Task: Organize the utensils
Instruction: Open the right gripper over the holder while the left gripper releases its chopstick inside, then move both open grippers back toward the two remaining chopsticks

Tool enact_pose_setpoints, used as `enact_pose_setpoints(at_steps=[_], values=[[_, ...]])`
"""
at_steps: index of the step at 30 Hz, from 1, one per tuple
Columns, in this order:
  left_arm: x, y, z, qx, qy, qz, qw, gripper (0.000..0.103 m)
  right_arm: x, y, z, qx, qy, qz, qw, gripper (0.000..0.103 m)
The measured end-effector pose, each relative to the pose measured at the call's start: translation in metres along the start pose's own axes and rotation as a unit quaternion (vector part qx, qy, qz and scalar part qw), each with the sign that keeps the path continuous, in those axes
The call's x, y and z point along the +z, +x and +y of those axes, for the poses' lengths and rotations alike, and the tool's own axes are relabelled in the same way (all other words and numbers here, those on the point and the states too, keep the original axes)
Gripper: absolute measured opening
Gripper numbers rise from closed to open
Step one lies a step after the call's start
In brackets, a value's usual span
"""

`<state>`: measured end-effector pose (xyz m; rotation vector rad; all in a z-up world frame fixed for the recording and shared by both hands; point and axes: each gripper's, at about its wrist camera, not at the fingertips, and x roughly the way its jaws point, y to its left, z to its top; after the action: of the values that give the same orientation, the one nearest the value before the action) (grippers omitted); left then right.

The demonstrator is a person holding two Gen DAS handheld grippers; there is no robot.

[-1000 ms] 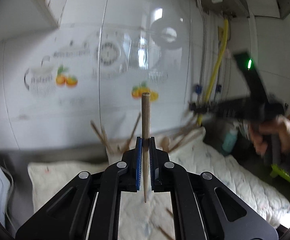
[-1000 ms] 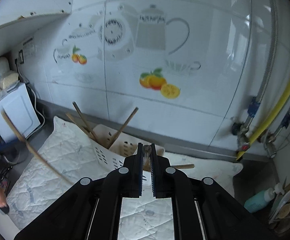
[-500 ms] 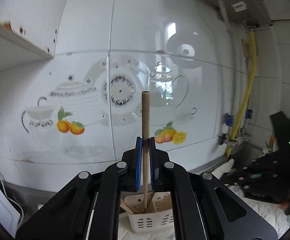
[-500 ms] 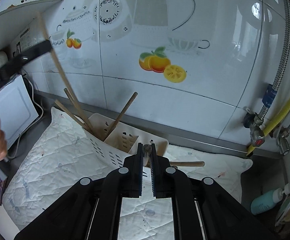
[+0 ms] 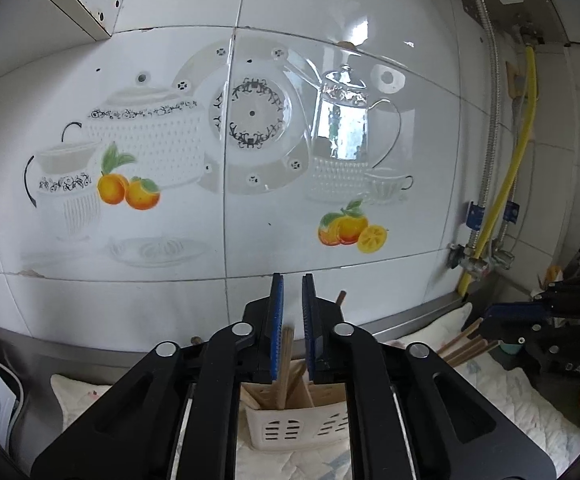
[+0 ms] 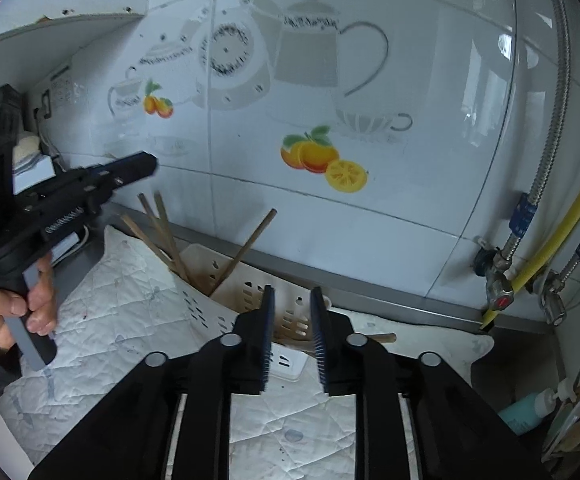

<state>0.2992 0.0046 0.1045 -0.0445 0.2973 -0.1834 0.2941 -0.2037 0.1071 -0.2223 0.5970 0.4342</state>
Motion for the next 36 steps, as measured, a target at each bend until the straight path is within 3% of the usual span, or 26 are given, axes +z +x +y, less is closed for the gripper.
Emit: enact_pose_setpoints(at_steps=[3, 5, 9, 20, 34, 36], values=[[-0.002, -0.008, -0.001, -0.006, -0.009, -0.005, 0.9999, 0.019, -0.004, -0.015, 0.003, 0.003, 0.0, -0.014, 1.0, 0.023], [-0.003, -0.015, -0.002, -0.01, -0.016, -0.007, 0.9998, 0.035, -0.008, -0.025, 0.006, 0.002, 0.0, -0.024, 1.0, 0.025], [-0.01, -0.036, -0.008, -0.011, -0.012, -0.012, 0.9998, 0.043, -0.023, -0.045, 0.015, 0.005, -0.001, -0.041, 0.999, 0.031], [-0.06, -0.107, -0.021, 0.018, 0.0, -0.023, 0.9996, 0.079, -0.094, -0.081, 0.051, 0.0, -0.009, -0.032, 0.999, 0.043], [-0.125, -0.168, -0.023, 0.001, 0.004, -0.016, 0.9999, 0.097, -0.207, -0.081, 0.076, -0.032, 0.057, 0.043, 0.997, 0.044], [-0.132, -0.173, -0.023, 0.004, 0.007, -0.015, 0.9999, 0.098, -0.218, -0.081, 0.078, -0.036, 0.065, 0.052, 0.996, 0.053]])
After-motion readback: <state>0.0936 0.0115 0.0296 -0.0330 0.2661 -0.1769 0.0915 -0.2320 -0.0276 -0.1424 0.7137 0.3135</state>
